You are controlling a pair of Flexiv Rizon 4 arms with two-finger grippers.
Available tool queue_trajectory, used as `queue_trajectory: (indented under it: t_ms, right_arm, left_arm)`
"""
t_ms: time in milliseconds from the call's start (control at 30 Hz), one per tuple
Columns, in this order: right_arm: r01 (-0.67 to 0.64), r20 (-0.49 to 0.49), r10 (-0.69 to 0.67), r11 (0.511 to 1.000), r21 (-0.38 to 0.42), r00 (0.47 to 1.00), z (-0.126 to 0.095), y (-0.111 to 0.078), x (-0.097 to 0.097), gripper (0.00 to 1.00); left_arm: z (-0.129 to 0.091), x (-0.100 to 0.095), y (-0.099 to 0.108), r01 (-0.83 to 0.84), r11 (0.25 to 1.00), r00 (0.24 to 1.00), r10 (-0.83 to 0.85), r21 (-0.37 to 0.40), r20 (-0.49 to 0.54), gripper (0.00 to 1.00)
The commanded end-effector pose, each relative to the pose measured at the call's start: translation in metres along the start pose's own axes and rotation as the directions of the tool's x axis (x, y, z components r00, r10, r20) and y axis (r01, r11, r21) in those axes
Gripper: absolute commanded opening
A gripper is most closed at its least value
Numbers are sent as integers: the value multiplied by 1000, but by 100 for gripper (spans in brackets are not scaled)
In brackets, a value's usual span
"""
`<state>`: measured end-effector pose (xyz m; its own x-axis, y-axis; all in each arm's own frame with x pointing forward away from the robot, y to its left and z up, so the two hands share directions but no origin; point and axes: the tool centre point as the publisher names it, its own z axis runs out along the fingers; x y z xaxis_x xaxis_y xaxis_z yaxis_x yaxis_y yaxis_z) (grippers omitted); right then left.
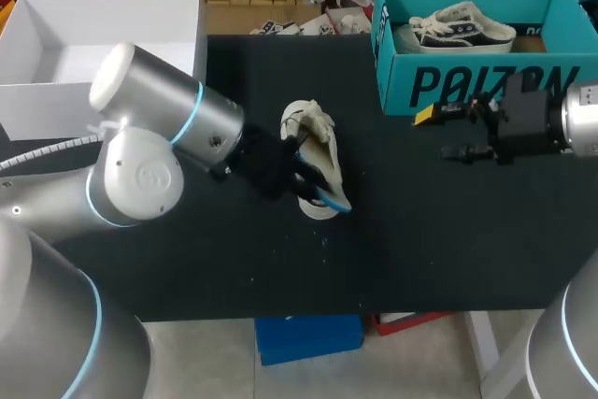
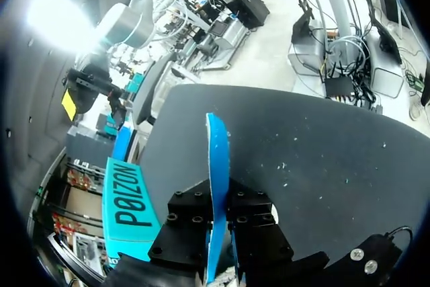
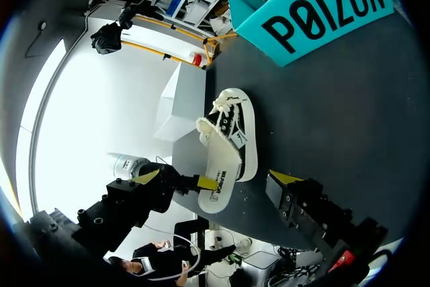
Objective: Take the shoe out of the shoebox, open the shoe tongue, remove and reinsert the insole, then place the shoe into the shoebox
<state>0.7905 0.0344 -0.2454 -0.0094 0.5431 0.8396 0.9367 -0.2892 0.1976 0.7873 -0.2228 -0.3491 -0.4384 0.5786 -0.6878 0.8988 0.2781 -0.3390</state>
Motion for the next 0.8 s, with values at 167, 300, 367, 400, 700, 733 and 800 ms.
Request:
queue_trajectory:
  t_ms: [167,300,367,400,700,733,800]
  right_arm:
    - [-1,1,1,1000,2,1000,0,1,0,100]
    - [-1,1,1,1000,2,1000,0,1,0,100]
    - [-1,1,1,1000,2,1000,0,1,0,100]
    - [-1,1,1,1000,2,1000,0,1,0,100]
    - [-1,1,1,1000,2,1000,0,1,0,100]
    - [-1,1,1,1000,2,1000,0,1,0,100]
    - [-1,1,1,1000,2,1000,0,1,0,100]
  left_arm:
    - [-6,-2,19,-5,1000,1000,5,-26,-20,0]
    - [-7,-2,29,-3,999,1000,2,-36,-29,0]
    - [-7,-1,33,1,999,999,-2,-42,-34,0]
    - [-8,-1,35,2,999,999,-4,-43,-35,0]
    - [-9,0,44,14,998,999,-16,-56,-35,0]
    - [-10,0,44,14,998,999,-16,-56,-35,0]
    - [-10,0,44,13,998,999,-15,-57,-34,0]
